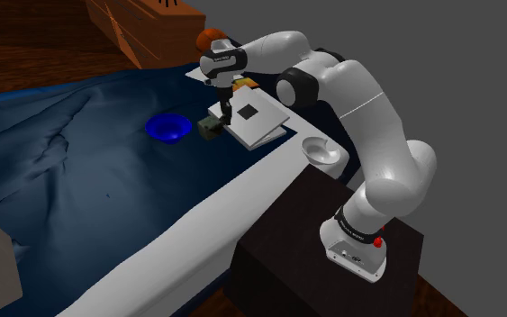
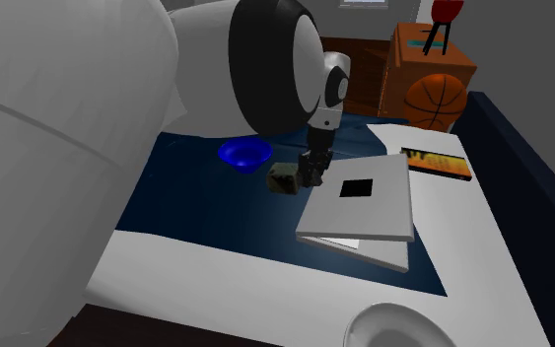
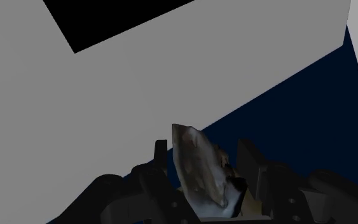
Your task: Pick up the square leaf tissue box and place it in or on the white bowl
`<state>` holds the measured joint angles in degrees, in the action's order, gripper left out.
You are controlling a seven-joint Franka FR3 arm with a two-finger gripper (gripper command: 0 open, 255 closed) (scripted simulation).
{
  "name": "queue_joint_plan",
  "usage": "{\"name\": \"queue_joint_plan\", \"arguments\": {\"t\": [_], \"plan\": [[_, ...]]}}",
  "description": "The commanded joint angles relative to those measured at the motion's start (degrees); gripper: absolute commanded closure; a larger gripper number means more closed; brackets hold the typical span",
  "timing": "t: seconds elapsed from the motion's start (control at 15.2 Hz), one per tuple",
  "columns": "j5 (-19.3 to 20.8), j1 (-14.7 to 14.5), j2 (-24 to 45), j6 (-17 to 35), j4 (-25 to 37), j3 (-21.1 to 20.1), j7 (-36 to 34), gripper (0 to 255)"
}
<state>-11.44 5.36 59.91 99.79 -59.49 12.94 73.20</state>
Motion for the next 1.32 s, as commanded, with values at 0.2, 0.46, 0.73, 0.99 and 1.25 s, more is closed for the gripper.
{"name": "queue_joint_plan", "arguments": {"t": [0.2,0.46,0.73,0.99,1.25], "plan": [[0.17,-0.08,-1.39,-1.26,-0.19,0.17,-0.03,255],[0.38,-0.16,-3.09,-3.03,-0.12,0.35,-0.09,255],[0.58,-0.2,-4.57,-4.99,0.37,0.52,-0.18,255],[0.78,-0.18,-5.87,-7.09,1.2,0.67,-0.28,255],[0.95,-0.11,-6.93,-9.36,2.44,0.79,-0.4,255]]}}
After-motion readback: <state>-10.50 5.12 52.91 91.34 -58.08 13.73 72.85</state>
